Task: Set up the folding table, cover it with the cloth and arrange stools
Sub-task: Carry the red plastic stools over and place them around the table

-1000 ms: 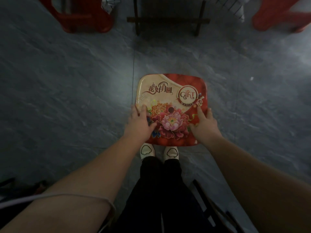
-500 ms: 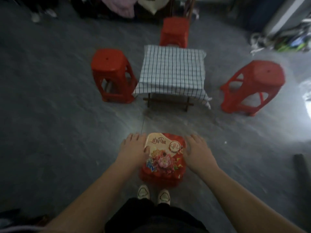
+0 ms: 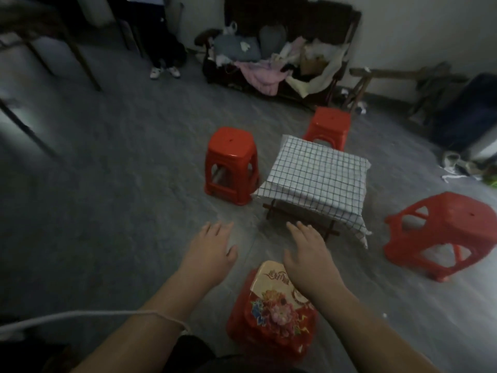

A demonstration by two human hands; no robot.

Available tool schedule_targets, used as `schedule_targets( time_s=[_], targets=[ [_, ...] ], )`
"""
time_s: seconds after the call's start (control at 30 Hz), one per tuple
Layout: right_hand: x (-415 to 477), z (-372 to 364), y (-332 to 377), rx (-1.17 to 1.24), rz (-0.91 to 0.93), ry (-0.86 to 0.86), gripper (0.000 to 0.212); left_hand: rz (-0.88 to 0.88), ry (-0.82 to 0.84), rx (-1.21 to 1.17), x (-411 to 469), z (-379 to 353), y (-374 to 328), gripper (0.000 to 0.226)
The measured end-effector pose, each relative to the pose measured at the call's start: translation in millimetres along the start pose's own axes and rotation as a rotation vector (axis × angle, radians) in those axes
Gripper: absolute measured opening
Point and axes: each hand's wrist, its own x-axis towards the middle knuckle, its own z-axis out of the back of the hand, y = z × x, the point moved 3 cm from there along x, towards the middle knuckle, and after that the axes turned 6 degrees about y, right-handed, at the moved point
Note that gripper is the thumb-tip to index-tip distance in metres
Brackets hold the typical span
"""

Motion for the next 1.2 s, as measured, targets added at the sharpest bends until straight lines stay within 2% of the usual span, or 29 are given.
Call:
schedule_targets(
  time_s=[0.2,0.27,0.37,0.57,0.7,0.9,1.2],
  targets=[
    [69.4,-9.2,99.9,-0.043,0.141,0.024,0.064,0.106,-0.051,-0.023,18.7,36.8,90.6,0.08],
    [99.3,-17.2,138.7,-0.06,0.177,0.015,0.065,0.15,-0.058,-0.034,29.4,50.1,131.4,0.075],
    [146.8,-34.4,200.2,-0.083,0.21,0.005,0.065,0.179,-0.076,-0.035,49.5,78.5,195.0,0.081],
    [251.4,-77.9,326.6,-0.076,0.221,0.055,0.067,0.224,-0.061,-0.024,100.4,136.6,334.0,0.069],
    [304.8,-87.4,389.4,-0.089,0.241,0.063,0.066,0.244,-0.067,-0.021,126.7,177.6,399.8,0.069],
    [375.9,-85.1,427.3,-0.081,0.213,0.047,0.066,0.269,-0.101,-0.056,176.2,219.8,455.3,0.068],
    [512.6,-64.7,429.1,-0.038,0.153,0.012,0.067,0.16,-0.104,-0.002,328.9,270.3,470.2,0.068]
  ],
)
